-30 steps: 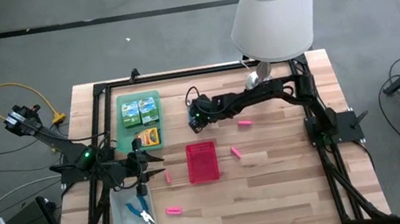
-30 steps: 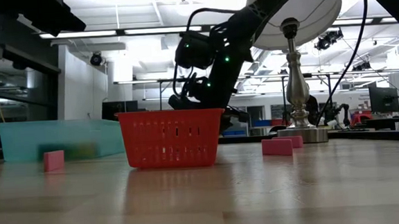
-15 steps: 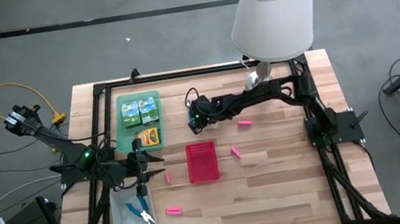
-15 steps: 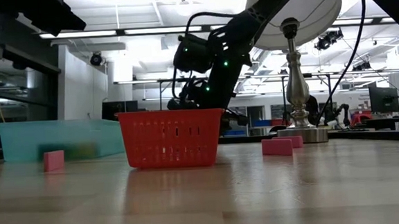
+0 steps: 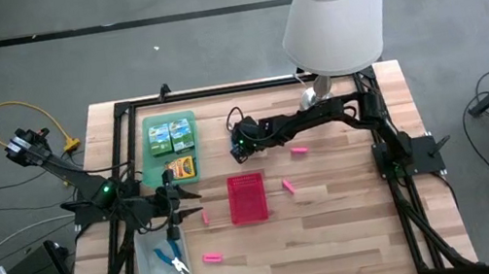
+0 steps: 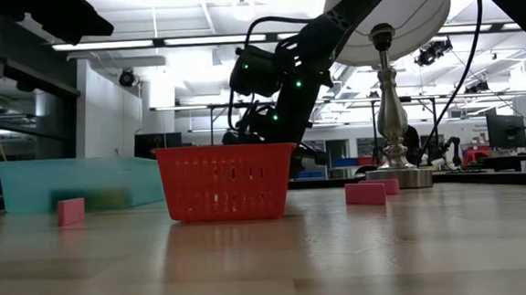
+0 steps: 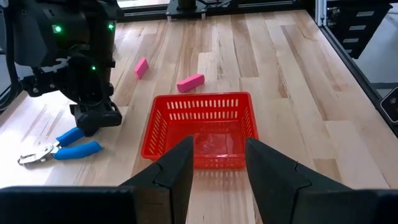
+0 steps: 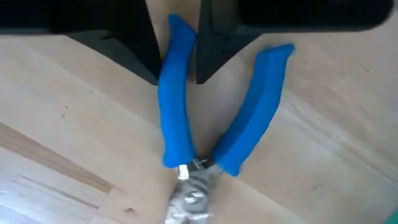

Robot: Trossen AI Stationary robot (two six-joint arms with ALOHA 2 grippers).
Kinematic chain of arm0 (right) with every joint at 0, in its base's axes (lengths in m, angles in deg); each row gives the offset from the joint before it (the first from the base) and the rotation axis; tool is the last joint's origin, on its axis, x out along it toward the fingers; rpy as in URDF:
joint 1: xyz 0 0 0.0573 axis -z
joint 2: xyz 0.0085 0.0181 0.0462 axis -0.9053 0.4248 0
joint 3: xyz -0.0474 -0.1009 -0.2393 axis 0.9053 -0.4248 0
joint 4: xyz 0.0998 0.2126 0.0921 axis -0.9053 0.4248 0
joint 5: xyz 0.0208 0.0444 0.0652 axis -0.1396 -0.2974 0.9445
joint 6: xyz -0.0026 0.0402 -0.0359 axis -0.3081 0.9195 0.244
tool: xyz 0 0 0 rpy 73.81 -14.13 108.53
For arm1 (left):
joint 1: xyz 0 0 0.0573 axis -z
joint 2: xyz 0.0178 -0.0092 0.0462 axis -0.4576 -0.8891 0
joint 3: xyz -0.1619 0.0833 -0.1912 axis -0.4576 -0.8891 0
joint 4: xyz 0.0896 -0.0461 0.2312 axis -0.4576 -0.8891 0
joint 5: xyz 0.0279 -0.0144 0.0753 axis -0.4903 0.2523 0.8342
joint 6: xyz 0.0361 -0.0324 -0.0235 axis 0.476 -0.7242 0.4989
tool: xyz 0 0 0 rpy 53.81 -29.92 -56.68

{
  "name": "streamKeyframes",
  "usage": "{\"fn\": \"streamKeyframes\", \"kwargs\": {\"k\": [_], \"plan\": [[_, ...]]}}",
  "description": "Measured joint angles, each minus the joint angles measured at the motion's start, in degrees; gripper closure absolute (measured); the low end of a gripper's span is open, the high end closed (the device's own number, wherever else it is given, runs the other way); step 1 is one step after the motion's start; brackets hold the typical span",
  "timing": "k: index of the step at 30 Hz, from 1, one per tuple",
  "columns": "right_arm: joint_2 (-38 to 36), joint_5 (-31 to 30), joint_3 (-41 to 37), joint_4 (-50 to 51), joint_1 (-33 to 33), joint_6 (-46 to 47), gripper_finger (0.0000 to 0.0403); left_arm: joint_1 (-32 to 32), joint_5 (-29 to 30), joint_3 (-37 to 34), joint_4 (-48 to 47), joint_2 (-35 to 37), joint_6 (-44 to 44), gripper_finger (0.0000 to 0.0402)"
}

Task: Pick & Place School Supplies
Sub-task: Put the blue hole puncher into the grey bin

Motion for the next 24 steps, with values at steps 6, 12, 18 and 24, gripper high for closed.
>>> {"fn": "streamKeyframes", "kwargs": {"k": [6, 12, 18, 24], "plan": [[0.04, 0.01, -0.02, 0.16, 0.0, -1.02, 0.0366, 0.0, 0.02, 0.0, -0.02, 0.01, -0.02, 0.0264], [0.11, 0.09, -0.04, 0.01, 0.0, -1.09, 0.0354, 0.0, 0.04, 0.0, -0.02, 0.0, -0.06, 0.0264], [0.13, 0.16, -0.07, -0.01, 0.0, -1.08, 0.0365, 0.0, 0.06, 0.0, -0.02, 0.02, -0.18, 0.0264], [0.15, 0.17, -0.07, -0.07, 0.0, -1.07, 0.0364, 0.0, 0.09, 0.0, -0.02, 0.0, 1.61, 0.0264]]}}
